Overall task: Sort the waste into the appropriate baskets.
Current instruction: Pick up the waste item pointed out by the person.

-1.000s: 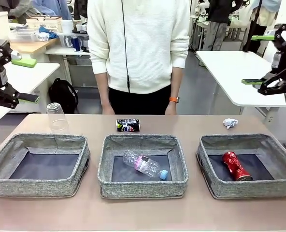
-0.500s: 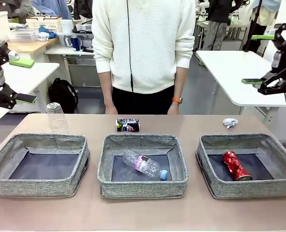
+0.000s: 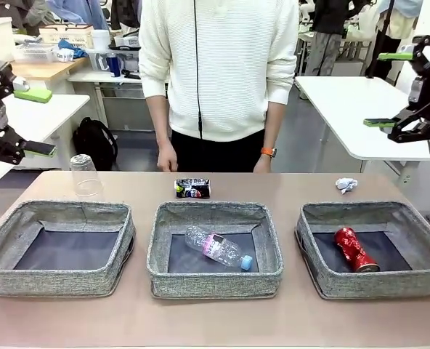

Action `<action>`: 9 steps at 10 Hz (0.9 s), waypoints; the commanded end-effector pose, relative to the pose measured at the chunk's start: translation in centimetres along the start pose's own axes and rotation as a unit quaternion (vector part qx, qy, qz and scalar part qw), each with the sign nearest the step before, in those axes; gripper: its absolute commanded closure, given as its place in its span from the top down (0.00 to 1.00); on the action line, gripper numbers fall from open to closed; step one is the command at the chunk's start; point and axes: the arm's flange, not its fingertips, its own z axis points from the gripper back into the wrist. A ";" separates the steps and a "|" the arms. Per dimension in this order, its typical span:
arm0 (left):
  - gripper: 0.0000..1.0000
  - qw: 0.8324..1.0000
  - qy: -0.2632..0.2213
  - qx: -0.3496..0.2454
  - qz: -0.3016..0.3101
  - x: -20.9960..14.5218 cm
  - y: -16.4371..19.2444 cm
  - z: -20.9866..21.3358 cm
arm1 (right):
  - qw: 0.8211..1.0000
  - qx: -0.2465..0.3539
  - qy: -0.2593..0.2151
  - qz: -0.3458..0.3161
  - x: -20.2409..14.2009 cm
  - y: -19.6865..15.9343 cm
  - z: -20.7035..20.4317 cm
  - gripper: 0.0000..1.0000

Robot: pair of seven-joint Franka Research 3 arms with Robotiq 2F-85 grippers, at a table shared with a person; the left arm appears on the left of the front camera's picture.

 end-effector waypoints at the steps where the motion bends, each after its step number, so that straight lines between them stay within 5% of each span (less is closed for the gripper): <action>1: 1.00 1.000 0.004 0.001 0.002 0.1 -0.3 0.0 | 1.000 0.001 0.001 0.004 0.0 0.1 0.0 1.00; 9: 1.00 1.000 0.004 0.001 0.002 0.1 -0.3 0.0 | 1.000 0.001 0.001 0.004 0.0 0.1 0.0 1.00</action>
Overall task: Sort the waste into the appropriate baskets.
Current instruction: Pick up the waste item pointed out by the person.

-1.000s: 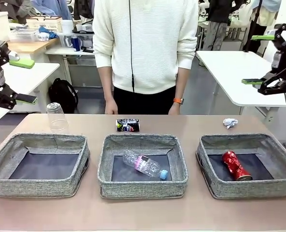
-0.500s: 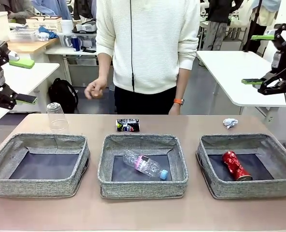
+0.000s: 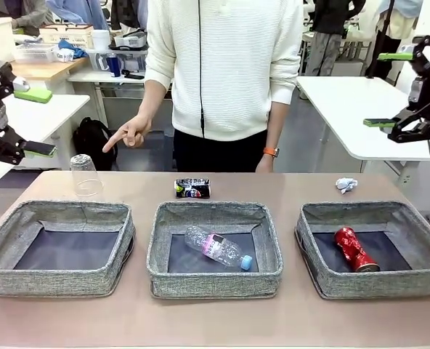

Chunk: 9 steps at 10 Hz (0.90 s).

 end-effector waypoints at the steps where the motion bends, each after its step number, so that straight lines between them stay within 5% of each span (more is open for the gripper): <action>1: 1.00 1.000 0.003 0.001 0.002 0.1 -0.3 0.0 | 1.000 0.001 0.001 0.004 0.0 0.1 0.0 1.00; 5: 1.00 1.000 0.000 0.000 0.000 0.0 0.0 0.0 | 1.000 0.001 0.001 0.004 0.0 0.1 0.0 1.00; 6: 1.00 0.993 -0.062 0.068 -0.068 1.8 0.3 1.6 | 1.000 0.001 0.001 0.004 0.0 0.1 0.0 1.00; 7: 1.00 0.969 -0.128 0.118 -0.177 3.2 1.1 3.9 | 1.000 0.001 0.001 0.004 0.0 0.1 0.0 1.00; 9: 1.00 0.914 -0.178 0.198 -0.306 4.1 3.4 7.6 | 1.000 0.001 0.001 0.004 0.0 0.1 0.0 1.00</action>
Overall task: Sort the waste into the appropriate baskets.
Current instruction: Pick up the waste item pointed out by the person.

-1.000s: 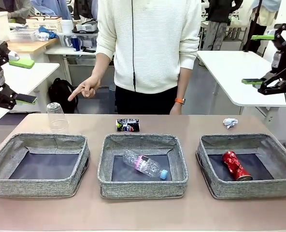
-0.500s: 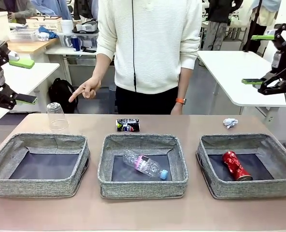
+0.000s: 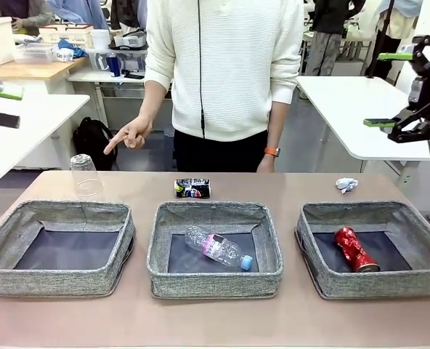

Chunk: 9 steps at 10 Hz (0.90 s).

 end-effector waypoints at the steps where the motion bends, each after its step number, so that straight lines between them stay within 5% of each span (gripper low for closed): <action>1: 1.00 0.988 -0.072 0.091 -0.104 -0.1 4.2 1.2 | 1.000 0.001 0.001 0.004 0.0 0.1 0.0 1.00; 2: 1.00 0.998 -0.057 0.037 0.006 0.7 5.2 1.8 | 1.000 0.001 0.001 0.004 0.0 0.1 0.0 1.00; 3: 1.00 0.997 -0.032 0.043 -0.062 0.4 2.0 1.6 | 1.000 0.001 0.001 0.004 0.0 0.1 0.0 1.00; 6: 1.00 0.996 -0.046 0.053 -0.057 0.5 3.7 2.1 | 1.000 0.001 0.001 0.004 0.0 0.1 0.0 1.00; 7: 1.00 0.995 0.045 0.043 -0.076 3.4 7.0 2.6 | 1.000 0.001 0.001 0.004 0.0 0.1 0.0 1.00; 8: 1.00 0.963 0.150 0.031 -0.223 5.7 10.8 2.9 | 1.000 0.001 0.001 0.004 0.0 0.1 0.0 1.00; 9: 1.00 0.946 0.158 -0.004 -0.282 6.9 14.0 2.7 | 1.000 0.001 0.001 0.004 0.0 0.1 0.0 1.00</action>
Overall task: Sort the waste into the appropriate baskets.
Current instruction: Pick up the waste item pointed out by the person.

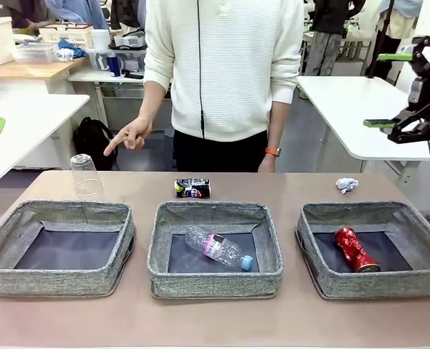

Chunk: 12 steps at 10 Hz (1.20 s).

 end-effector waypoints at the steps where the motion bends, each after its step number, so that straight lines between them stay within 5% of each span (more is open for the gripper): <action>1: 1.00 0.989 0.014 -0.020 -0.145 1.9 7.1 1.4 | 1.000 0.001 0.001 0.005 -0.1 0.2 0.1 1.00; 4: 1.00 0.991 0.016 -0.004 -0.133 2.4 13.9 -0.8 | 1.000 0.001 0.001 0.005 -0.1 0.2 0.1 1.00; 5: 1.00 0.995 -0.016 0.016 -0.095 3.0 16.6 -2.6 | 1.000 0.001 0.001 0.005 -0.1 0.2 0.1 1.00; 6: 1.00 0.989 0.033 0.003 -0.144 1.8 12.9 -0.5 | 1.000 0.001 0.001 0.005 -0.1 0.2 0.1 1.00; 10: 1.00 0.990 0.027 0.006 -0.137 2.2 14.4 -0.9 | 1.000 0.001 0.001 0.005 -0.1 0.2 0.1 1.00; 12: 1.00 0.961 0.029 -0.055 -0.268 3.3 16.8 -2.1 | 1.000 0.001 0.001 0.005 -0.1 0.2 0.1 1.00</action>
